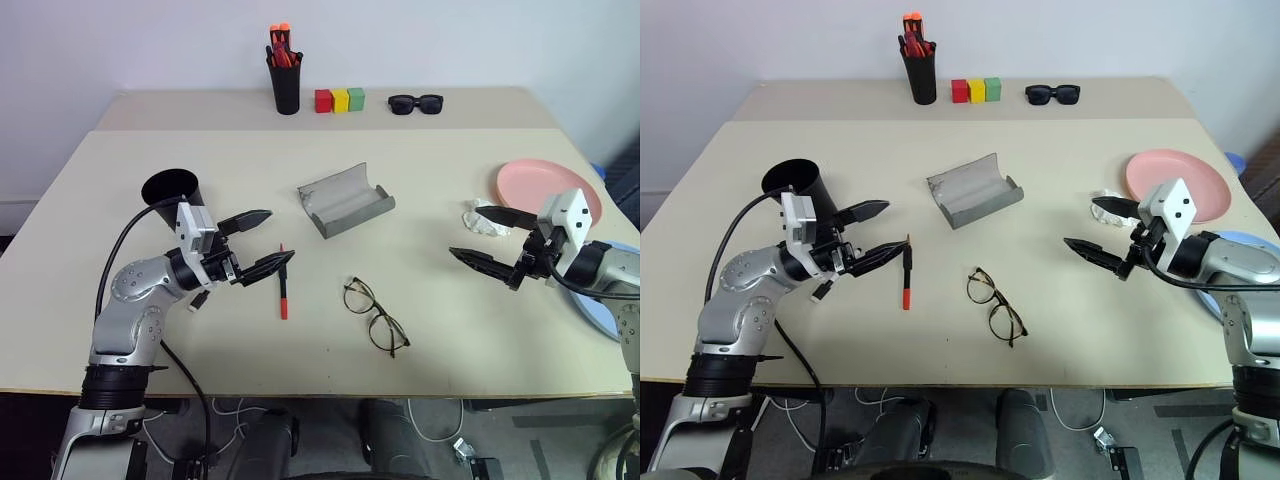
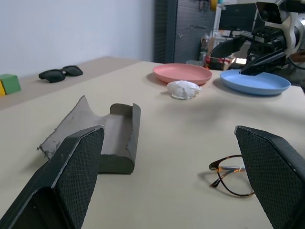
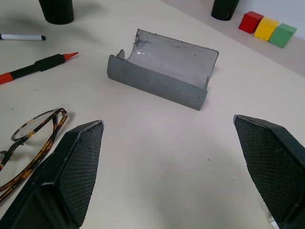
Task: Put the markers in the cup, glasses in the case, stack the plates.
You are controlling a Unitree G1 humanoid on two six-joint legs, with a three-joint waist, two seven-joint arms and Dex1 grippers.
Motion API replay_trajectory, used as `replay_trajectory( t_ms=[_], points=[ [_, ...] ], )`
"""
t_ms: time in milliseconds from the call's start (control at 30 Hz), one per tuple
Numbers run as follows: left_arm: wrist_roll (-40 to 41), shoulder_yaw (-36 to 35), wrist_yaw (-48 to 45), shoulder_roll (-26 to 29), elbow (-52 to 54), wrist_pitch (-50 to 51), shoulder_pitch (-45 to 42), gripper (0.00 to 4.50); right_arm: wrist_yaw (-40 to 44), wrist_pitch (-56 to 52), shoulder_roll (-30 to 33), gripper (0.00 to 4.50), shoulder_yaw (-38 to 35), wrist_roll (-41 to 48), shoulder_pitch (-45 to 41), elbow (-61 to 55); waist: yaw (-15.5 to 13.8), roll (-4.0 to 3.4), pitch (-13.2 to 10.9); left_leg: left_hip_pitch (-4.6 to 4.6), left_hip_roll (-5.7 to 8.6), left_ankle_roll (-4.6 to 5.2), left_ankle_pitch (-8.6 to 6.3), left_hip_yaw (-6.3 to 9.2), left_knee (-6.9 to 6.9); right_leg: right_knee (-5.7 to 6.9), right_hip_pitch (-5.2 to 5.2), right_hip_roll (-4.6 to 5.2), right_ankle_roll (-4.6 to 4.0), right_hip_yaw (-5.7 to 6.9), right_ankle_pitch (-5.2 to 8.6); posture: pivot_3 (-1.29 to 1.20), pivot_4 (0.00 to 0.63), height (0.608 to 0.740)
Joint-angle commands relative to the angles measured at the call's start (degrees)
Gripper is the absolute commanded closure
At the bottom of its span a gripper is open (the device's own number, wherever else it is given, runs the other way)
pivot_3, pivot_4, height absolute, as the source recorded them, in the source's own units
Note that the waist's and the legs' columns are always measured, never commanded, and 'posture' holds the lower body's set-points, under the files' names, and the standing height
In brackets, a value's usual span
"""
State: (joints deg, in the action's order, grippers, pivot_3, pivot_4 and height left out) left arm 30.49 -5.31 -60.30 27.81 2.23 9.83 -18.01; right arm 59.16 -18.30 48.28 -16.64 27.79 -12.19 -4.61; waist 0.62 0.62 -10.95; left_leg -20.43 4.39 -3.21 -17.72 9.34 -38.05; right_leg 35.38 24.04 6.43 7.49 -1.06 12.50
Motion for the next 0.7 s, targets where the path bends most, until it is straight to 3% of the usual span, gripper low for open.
replay_trajectory(
  t_ms=[33,467,700],
  points=[
    [1.4,0.0,-0.3,0.5,1.3,1.7,-1.4,0.00,-0.4,0.2,0.6,0.04,-1.3,0.8,-0.7,-2.1,0.0,0.00,0.0,0.00,0.00,0.00,0.00,0.00,0.00,0.00,0.00,0.00,0.00,0.00,0.00,0.00,0.150,0.740],
    [2.6,0.3,-2.8,0.7,-1.7,4.2,-4.9,0.00,-2.1,0.2,-0.4,0.04,-2.9,2.5,2.4,-8.1,0.1,0.00,0.0,-0.01,0.00,0.01,-0.01,-0.01,0.00,-0.02,0.00,-0.01,0.00,0.00,0.00,0.00,0.150,0.740],
    [4.7,-3.4,-2.6,6.9,1.2,9.8,-2.3,0.00,-4.3,0.6,-3.5,0.04,2.3,1.6,-1.3,-9.4,0.4,0.00,0.0,0.01,-0.10,0.01,-0.01,-0.07,0.02,-0.01,0.05,-0.11,0.00,-0.08,0.00,0.00,0.150,0.740]
  ],
)
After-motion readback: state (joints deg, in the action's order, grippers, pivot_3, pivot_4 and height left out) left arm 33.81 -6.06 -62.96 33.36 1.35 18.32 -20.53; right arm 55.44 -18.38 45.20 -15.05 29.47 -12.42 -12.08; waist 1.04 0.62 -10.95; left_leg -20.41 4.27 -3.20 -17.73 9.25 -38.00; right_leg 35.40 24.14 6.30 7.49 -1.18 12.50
